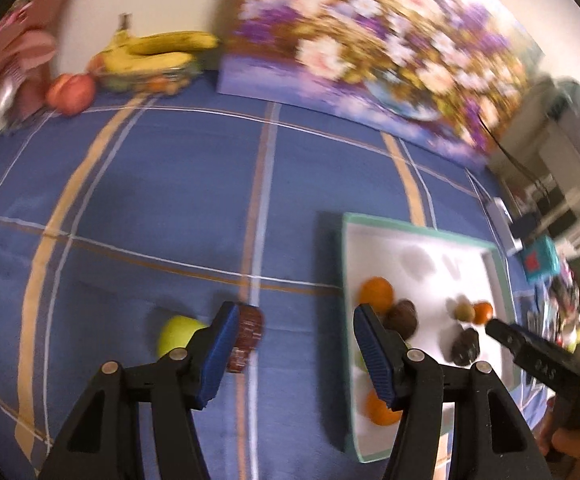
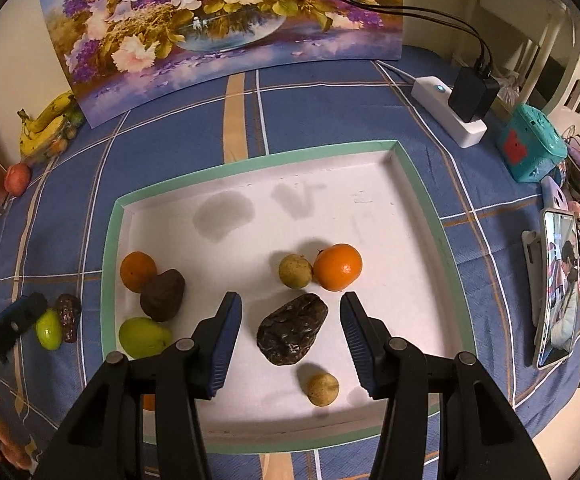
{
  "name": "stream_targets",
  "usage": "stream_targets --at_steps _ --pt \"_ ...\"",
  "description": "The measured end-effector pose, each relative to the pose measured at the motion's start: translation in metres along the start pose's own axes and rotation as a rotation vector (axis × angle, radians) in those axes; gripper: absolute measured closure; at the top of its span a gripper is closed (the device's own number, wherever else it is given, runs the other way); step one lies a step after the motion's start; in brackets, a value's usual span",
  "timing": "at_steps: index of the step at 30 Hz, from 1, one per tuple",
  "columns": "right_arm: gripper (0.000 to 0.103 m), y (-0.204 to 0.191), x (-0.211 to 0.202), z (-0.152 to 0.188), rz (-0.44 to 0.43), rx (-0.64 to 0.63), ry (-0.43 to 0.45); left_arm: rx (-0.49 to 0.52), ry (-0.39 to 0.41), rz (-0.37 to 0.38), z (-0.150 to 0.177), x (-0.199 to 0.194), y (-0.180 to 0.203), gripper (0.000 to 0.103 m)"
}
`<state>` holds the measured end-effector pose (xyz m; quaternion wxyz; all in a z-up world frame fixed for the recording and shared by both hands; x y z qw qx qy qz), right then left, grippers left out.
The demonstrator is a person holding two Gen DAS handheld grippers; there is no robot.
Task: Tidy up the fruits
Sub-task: 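Move both grippers back toward the green lime and date on the cloth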
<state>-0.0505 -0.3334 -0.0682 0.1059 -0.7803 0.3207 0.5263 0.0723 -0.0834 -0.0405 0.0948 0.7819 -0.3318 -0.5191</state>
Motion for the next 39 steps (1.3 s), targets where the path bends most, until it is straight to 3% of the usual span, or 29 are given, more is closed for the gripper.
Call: stream_targets --at_steps 10,21,24,25,27,28,30,32,35,39 --pt "0.051 -0.022 -0.016 -0.004 -0.028 -0.029 0.024 -0.148 0.079 -0.033 -0.01 -0.03 -0.055 0.04" --pt "0.051 -0.052 -0.021 -0.02 -0.074 -0.065 0.039 -0.153 0.067 -0.084 -0.009 -0.028 -0.068 0.04" --pt "0.05 -0.051 -0.016 -0.018 -0.071 -0.062 0.025 -0.156 0.061 -0.117 -0.008 -0.026 -0.072 0.028" --pt "0.049 -0.051 -0.014 -0.017 -0.07 -0.061 0.022 -0.157 0.061 -0.127 -0.008 -0.026 -0.073 0.027" --pt "0.032 -0.048 -0.011 -0.015 -0.061 -0.055 0.015 -0.161 0.059 -0.153 -0.006 -0.025 -0.077 0.026" --pt "0.031 -0.047 -0.01 -0.015 -0.059 -0.052 0.014 -0.165 0.058 -0.161 -0.006 -0.025 -0.08 0.023" --pt "0.031 -0.046 -0.008 -0.013 -0.066 -0.045 0.009 -0.18 0.06 -0.181 -0.005 -0.025 -0.086 0.009" --pt "0.03 -0.046 -0.008 -0.013 -0.07 -0.041 0.01 -0.195 0.066 -0.193 -0.004 -0.025 -0.091 0.008" --pt "0.015 -0.046 -0.008 -0.012 -0.057 -0.043 0.017 -0.202 0.073 -0.208 -0.003 -0.027 -0.095 0.007" --pt "0.015 -0.049 -0.008 -0.013 -0.06 -0.053 0.027 -0.207 0.09 -0.251 -0.003 -0.029 -0.1 0.0"
Point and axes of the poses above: each gripper's, at about its wrist camera, not at the fingertips, and x roughly the way its jaws point, y to its right, z to its underside, the point moved 5 cm from there along x, roughly the way its jaws point, and after that the axes turned 15 degrees about z, right-handed, at the moved point
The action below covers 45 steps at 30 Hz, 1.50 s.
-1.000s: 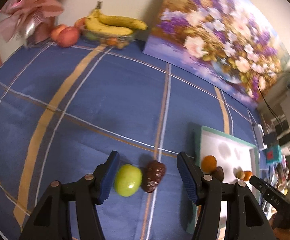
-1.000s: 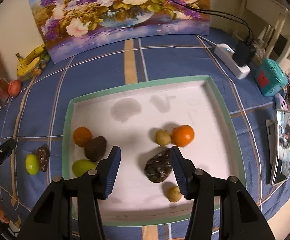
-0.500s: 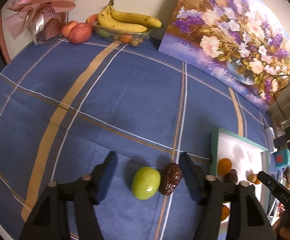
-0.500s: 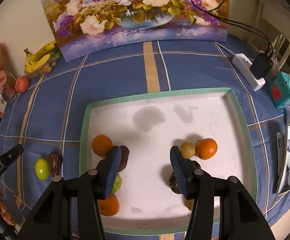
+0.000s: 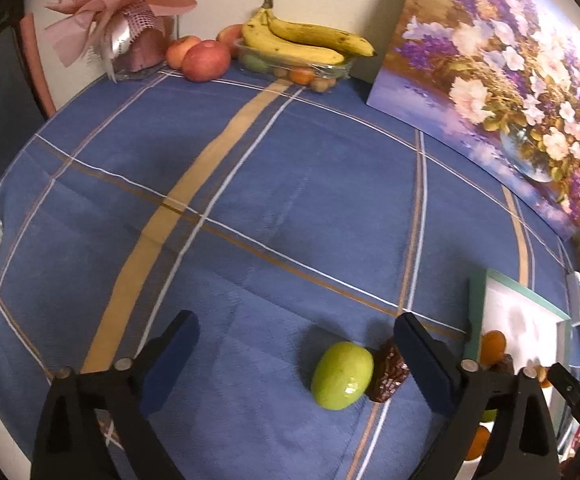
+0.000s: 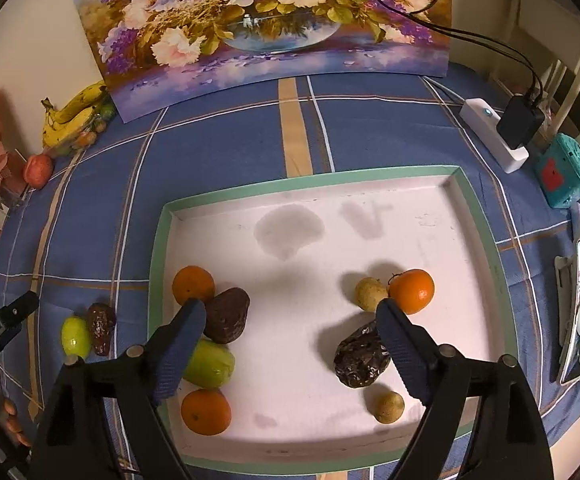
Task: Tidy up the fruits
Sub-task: 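Move both grippers back toward the green lime and date on the cloth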
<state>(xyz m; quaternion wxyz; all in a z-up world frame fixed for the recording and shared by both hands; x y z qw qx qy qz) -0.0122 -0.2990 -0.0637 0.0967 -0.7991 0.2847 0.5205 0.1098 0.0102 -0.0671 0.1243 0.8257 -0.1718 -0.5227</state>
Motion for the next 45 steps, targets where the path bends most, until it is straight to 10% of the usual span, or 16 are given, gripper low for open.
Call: stream_targets --at_steps 24,45 --pt "0.008 -0.072 -0.02 -0.008 -0.091 -0.058 0.096 -0.091 0.232 -0.029 -0.025 -0.036 -0.038 0.0" --pt "0.008 -0.139 -0.031 -0.003 -0.195 -0.107 0.095 -0.132 0.14 0.058 -0.032 -0.037 -0.068 0.001"
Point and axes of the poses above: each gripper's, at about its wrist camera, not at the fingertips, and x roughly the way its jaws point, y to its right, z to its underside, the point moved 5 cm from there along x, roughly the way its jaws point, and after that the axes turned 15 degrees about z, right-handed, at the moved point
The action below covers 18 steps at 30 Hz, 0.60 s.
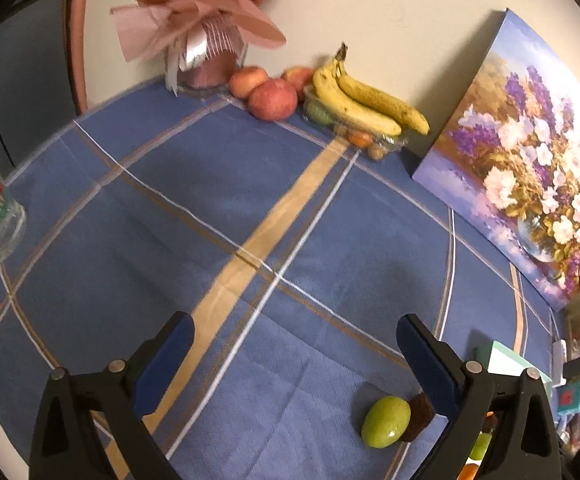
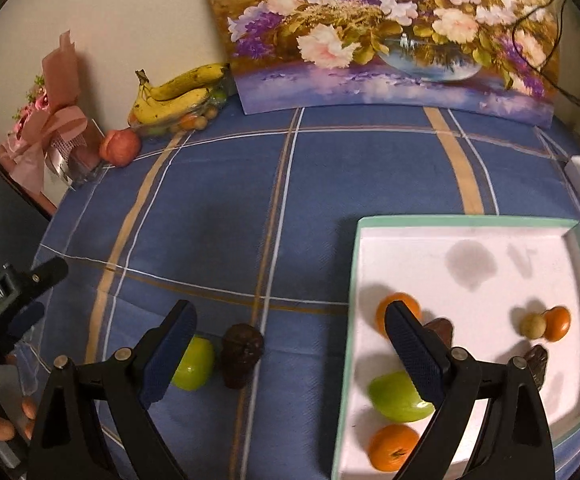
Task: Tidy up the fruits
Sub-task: 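Move both grippers back toward the green lime and date on the cloth, then grasp the green lime with the left gripper while the right grasps the wrinkled date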
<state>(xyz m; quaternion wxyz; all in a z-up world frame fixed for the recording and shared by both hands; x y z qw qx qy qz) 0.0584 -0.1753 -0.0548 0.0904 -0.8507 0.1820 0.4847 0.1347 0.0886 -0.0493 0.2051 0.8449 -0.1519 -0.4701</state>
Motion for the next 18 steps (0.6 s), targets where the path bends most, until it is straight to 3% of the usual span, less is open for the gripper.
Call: stream_targets --at_steps 4,6,11,16,18 --pt "0.015 -0.005 0.005 0.003 0.008 -0.009 -0.02 -0.022 -0.045 0.017 0.006 0.011 -0.003 0.005" --pt "0.033 -0.011 0.01 0.005 0.001 -0.02 -0.041 -0.025 -0.066 0.023 0.01 0.017 -0.002 0.007" --pt "0.043 -0.023 0.027 0.016 -0.009 -0.053 -0.104 -0.017 -0.122 0.035 0.018 0.032 0.002 0.01" --pt "0.044 -0.03 0.041 0.024 -0.012 -0.06 -0.158 -0.03 -0.164 0.042 0.024 0.044 0.003 0.01" --pt "0.049 -0.031 0.046 0.026 -0.016 -0.057 -0.171 -0.038 -0.175 0.043 0.026 0.047 0.003 0.01"
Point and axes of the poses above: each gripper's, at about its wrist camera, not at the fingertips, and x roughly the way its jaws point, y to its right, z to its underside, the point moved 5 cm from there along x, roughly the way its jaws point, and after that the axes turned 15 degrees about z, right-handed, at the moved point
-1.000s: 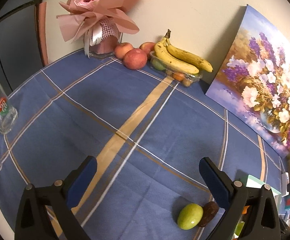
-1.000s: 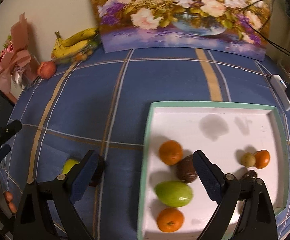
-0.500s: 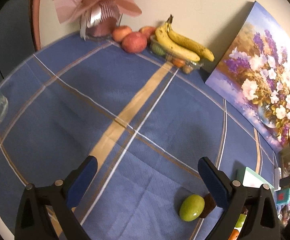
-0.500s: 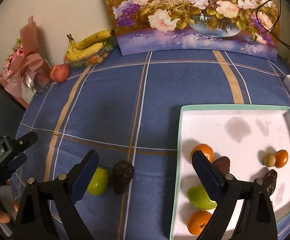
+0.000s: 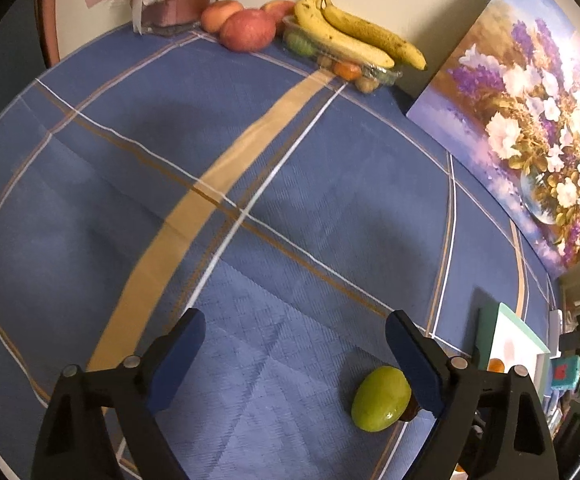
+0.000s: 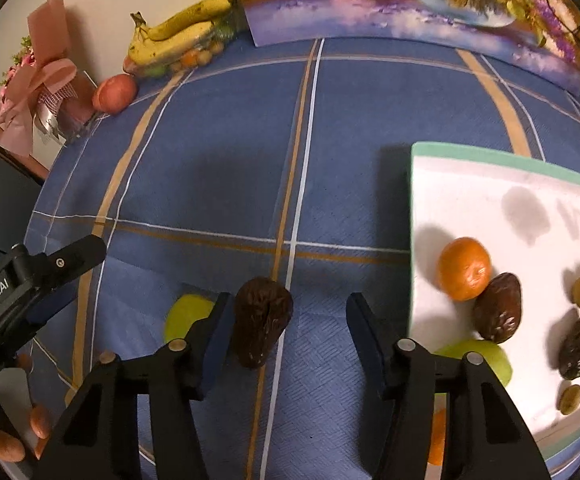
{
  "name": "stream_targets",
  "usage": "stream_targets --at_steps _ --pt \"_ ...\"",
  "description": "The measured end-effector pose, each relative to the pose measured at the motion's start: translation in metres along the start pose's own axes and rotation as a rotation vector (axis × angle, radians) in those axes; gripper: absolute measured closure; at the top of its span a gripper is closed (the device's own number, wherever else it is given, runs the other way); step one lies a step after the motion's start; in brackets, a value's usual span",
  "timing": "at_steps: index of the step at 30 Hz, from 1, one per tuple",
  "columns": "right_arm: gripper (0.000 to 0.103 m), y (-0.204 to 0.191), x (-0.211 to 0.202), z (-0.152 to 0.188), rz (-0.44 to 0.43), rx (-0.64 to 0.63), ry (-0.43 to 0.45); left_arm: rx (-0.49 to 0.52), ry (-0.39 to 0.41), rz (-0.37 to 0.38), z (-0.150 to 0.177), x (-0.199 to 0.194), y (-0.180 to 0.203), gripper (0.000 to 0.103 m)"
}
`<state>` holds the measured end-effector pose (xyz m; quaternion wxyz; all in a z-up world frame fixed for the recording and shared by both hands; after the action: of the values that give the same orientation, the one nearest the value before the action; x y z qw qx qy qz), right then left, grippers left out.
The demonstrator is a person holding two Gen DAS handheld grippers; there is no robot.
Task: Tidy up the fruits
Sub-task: 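Grasp the green lime with the left gripper while the right grasps the wrinkled date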
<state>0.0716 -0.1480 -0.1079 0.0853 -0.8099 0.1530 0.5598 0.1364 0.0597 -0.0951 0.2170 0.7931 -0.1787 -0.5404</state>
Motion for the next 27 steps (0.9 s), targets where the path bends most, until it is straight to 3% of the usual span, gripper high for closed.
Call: stream_targets --at_steps 7,10,27 --pt "0.057 -0.014 0.013 0.003 -0.041 -0.007 -0.038 -0.012 -0.009 0.001 -0.001 0.003 -0.001 0.01" --pt "0.068 -0.016 0.016 0.003 -0.085 0.009 -0.05 -0.013 -0.013 0.0 -0.001 0.004 -0.001 0.01" --pt "0.068 0.015 -0.004 -0.001 -0.05 0.037 -0.007 0.029 -0.078 0.053 0.014 0.017 0.026 0.01"
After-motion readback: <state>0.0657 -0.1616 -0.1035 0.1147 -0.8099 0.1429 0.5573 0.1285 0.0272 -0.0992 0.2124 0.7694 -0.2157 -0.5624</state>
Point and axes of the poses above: each gripper's, at about its wrist camera, not at the fingertips, and x roughly the way its jaws point, y to its right, z to its underside, the point moved 5 cm from there along x, roughly the way its jaws point, and after that the axes turned 15 degrees about z, right-handed, at the moved point
